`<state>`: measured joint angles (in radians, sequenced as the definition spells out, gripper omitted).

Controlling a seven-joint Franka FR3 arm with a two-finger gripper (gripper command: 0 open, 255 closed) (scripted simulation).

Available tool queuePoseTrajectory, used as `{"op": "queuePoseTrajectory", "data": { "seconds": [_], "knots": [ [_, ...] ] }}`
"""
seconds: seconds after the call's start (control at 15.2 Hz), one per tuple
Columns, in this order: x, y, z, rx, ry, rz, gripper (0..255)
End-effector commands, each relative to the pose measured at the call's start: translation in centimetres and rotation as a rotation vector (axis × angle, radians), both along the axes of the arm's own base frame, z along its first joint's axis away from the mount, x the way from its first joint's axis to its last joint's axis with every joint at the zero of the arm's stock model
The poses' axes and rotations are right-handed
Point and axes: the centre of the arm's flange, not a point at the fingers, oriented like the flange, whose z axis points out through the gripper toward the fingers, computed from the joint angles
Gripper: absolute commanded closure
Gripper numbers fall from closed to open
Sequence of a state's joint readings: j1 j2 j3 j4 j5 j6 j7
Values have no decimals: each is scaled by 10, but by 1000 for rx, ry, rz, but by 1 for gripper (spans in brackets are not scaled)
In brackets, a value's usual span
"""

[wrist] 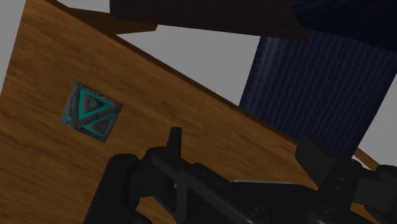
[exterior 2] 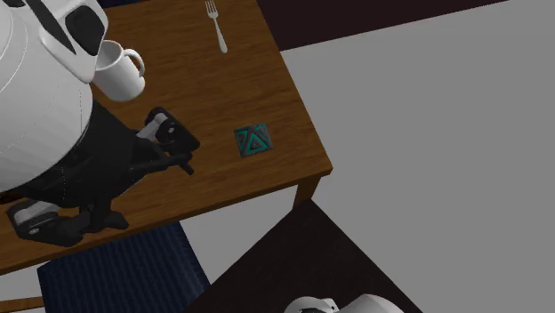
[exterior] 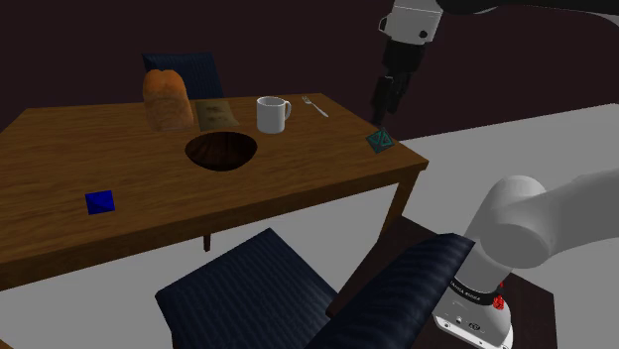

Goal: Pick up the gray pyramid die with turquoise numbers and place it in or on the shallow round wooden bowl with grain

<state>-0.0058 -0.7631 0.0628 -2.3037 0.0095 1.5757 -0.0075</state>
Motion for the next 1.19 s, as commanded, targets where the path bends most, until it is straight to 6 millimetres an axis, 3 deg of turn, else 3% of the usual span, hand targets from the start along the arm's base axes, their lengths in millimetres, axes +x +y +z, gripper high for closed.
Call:
{"op": "queuePoseTrajectory", "data": {
  "seconds": [0.0,0.53,1.12],
  "knots": [
    [0,0,0,0,0,0,0],
    [21,-137,-38,275,-15,-164,0],
    [21,-275,-123,584,-31,-348,0]
  ]
}}
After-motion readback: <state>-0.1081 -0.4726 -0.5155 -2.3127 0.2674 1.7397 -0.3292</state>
